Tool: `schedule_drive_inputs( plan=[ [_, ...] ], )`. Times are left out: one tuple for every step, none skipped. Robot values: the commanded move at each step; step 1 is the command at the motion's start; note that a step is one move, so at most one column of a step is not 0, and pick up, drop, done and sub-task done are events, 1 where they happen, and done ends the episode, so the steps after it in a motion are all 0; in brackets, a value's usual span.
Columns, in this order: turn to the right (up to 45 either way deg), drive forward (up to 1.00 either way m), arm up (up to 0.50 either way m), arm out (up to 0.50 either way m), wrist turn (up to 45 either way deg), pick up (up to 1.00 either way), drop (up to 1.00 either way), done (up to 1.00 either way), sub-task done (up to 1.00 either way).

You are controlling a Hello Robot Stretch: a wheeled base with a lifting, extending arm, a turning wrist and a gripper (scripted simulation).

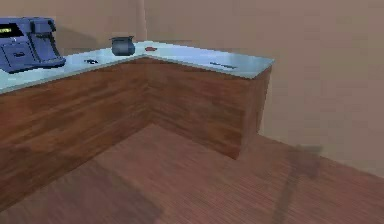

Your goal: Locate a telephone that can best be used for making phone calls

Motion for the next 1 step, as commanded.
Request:
schedule_drive_inputs(
  plan=[
    [0.0,0.4,0.0,0.0,0.0,0.0,0.0,0.0,0.0]
  ],
)
